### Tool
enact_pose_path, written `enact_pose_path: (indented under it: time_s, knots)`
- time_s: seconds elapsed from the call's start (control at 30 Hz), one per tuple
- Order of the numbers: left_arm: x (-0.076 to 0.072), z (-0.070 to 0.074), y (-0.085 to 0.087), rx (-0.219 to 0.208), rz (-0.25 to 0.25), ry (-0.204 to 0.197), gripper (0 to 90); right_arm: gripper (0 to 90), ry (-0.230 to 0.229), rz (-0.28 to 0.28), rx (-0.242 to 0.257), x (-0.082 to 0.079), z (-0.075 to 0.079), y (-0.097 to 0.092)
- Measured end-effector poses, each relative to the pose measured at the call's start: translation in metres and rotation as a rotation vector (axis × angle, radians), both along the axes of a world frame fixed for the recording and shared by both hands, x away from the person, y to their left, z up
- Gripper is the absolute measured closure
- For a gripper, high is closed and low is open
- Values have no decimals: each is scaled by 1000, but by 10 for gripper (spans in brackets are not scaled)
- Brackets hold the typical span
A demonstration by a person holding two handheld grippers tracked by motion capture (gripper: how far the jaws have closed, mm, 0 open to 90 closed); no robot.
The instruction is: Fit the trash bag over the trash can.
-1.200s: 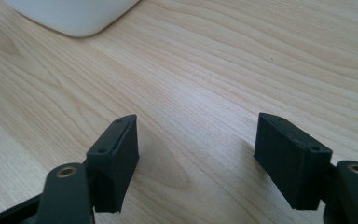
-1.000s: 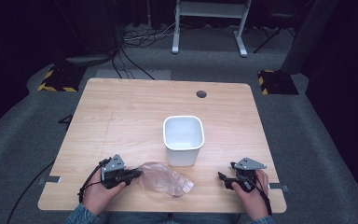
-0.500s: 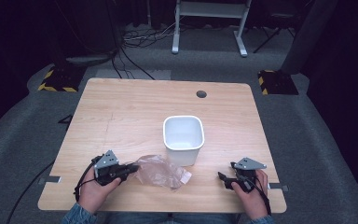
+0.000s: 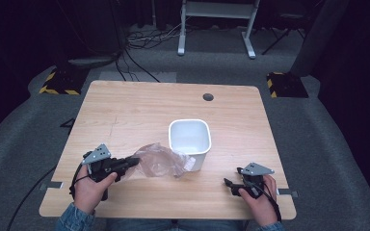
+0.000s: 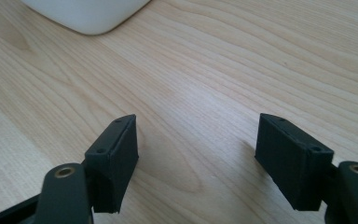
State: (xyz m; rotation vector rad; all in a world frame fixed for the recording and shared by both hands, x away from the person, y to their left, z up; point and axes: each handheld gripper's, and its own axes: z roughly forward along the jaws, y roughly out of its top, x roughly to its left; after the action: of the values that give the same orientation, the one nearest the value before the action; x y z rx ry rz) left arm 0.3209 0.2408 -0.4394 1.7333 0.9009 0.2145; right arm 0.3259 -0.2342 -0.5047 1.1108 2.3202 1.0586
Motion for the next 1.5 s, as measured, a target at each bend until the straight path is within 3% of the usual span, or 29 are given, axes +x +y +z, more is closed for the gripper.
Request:
enact_pose_path:
  time_s: [0.33, 0.47, 0.7, 1.1, 1.23, 1.5]
  knots:
    - [4, 39, -7, 7, 16, -72, 846, 311, -17, 30, 35, 0, 15, 11]
    - [8, 50, -12, -17, 12, -77, 842, 313, -26, 40, 44, -1, 20, 13]
    - [13, 70, -24, -14, -11, -111, 838, 316, -32, 39, 61, -1, 25, 12]
    - [27, 88, -53, -13, -59, -130, 838, 317, -46, 25, 80, -6, 35, 8]
    - [34, 93, -64, -30, -84, -123, 835, 317, -54, 15, 82, -10, 39, 5]
    - [46, 102, -93, -24, -138, -138, 837, 317, -76, 7, 90, -17, 47, 5]
